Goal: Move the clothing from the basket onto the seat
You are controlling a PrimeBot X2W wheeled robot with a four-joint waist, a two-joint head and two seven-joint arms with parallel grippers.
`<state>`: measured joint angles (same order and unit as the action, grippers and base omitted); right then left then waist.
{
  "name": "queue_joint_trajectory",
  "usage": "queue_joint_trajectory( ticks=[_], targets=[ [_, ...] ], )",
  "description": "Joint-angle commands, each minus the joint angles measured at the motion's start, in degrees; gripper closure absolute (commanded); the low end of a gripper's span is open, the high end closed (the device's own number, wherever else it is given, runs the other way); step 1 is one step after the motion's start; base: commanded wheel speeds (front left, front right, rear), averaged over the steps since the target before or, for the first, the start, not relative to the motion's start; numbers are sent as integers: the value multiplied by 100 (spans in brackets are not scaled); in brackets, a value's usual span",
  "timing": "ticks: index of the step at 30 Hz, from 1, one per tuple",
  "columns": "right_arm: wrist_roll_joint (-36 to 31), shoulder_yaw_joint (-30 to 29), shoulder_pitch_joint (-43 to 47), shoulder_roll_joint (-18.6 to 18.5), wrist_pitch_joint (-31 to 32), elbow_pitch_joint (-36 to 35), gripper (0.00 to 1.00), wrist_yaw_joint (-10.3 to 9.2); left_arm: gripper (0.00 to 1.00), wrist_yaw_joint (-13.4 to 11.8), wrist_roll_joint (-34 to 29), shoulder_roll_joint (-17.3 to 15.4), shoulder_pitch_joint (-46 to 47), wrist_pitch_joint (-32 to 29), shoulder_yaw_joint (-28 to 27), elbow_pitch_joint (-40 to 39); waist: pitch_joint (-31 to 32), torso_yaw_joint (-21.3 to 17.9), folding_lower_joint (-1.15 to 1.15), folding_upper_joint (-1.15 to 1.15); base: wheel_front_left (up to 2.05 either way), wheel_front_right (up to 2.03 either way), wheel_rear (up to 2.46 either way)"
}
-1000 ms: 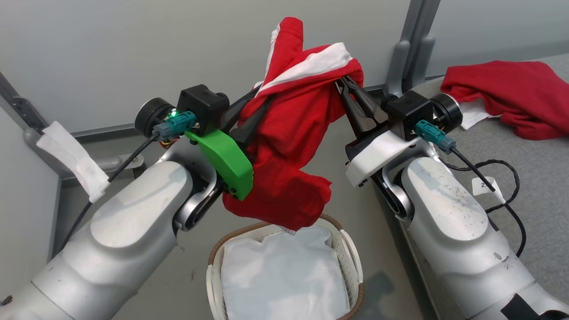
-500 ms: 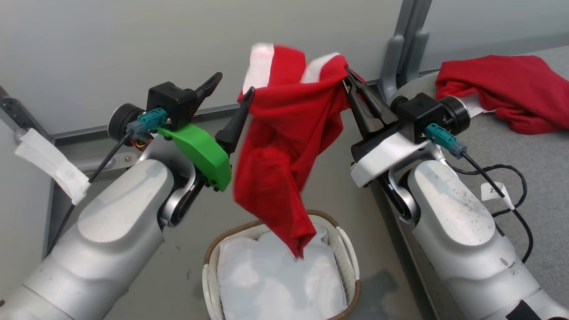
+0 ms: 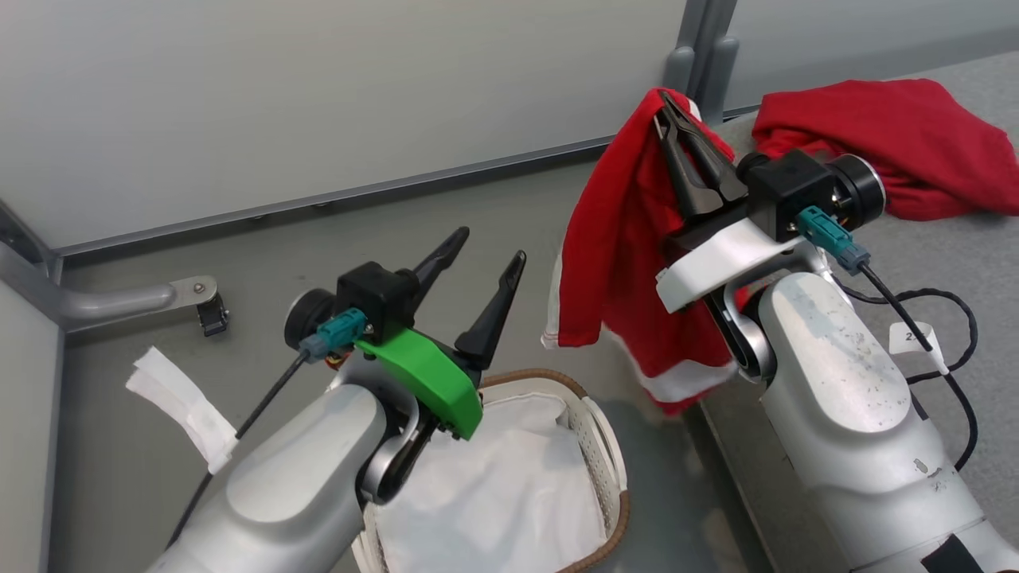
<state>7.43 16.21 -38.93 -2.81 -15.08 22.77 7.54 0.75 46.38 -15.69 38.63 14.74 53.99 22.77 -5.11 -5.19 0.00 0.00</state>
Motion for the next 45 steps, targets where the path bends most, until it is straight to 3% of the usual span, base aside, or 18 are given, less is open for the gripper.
queue_joint_trajectory(
  ticks=[1,19,26,34,45],
  targets=[
    [-68,-59,98,-15,-13,-33,100,-10,0,-6,-54,28,-140,38,-30,-4,-47,-118,0,0,0,0,0],
    [-560,-1028,26,-14,-13,-277,100,-10,0,128,-790,197,-504,48,-624,-119,-558,-1367,0,0,0,0,0],
    [-831,-1371,-9,-11,-13,-262,100,-10,0,192,-1001,262,-372,49,-644,-57,-806,-1623,0,0,0,0,0],
    [-1093,-1846,-507,-288,-13,-21,100,-10,0,313,-1159,390,-262,49,-604,36,-1089,-1378,0,0,0,0,0],
    [-1565,-2870,-2248,-1529,28,744,100,-10,0,428,-1316,590,-146,49,-615,131,-1490,-481,0,0,0,0,0]
  ],
)
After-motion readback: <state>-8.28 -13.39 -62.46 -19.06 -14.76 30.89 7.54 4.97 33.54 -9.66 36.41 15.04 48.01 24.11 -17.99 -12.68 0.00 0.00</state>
